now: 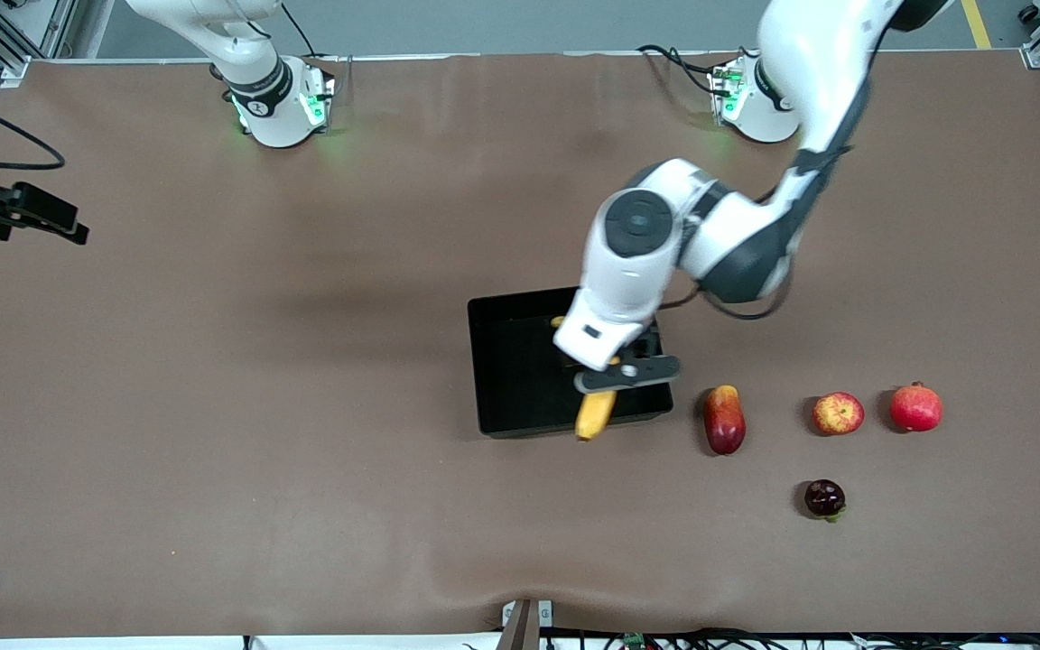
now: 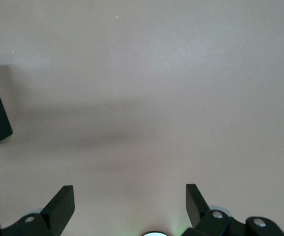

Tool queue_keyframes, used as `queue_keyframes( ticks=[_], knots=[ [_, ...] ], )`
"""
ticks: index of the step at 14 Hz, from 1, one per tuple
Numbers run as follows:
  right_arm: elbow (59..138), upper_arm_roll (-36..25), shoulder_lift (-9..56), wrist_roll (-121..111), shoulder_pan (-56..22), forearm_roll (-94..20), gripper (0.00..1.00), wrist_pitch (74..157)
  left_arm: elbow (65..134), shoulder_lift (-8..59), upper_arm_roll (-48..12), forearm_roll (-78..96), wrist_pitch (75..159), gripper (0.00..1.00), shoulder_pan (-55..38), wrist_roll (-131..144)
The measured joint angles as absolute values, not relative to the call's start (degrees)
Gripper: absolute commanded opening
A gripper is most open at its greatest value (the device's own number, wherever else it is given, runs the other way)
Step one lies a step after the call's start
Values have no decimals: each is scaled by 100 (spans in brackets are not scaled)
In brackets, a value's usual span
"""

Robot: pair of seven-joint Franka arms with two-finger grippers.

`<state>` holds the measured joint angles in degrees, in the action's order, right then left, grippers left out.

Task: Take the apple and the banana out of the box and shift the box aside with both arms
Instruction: 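Lift the banana out and carry it beside the apples, then place the banana with the left gripper while the right gripper grasps the tray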

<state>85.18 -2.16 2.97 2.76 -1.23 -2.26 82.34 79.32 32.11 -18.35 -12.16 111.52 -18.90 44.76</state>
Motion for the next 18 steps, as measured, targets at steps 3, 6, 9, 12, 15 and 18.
queue_keyframes(
  ticks=[3,6,9,12,15,18],
  knots=[
    [8523,-202,607,278,-493,-229,100,8359,8133,2886,-1835,-917,10596,0,-1365,3418],
    [8528,-188,1027,278,-965,-279,100,8937,8681,2582,-1836,-897,10496,0,-863,2479],
    [8540,-174,1624,298,-1611,-281,100,9517,9219,2414,-1831,-892,10495,0,-241,1542],
    [8540,-176,2253,302,-1934,-279,100,10038,9639,2410,-1825,-890,10638,0,364,1027],
    [8538,-176,2749,284,-2008,-279,100,10795,10294,2420,-1822,-907,11476,0,744,836],
    [8535,-172,3107,244,-2138,-282,100,11575,10959,2500,-1814,-1124,12474,0,908,818]
  ],
)
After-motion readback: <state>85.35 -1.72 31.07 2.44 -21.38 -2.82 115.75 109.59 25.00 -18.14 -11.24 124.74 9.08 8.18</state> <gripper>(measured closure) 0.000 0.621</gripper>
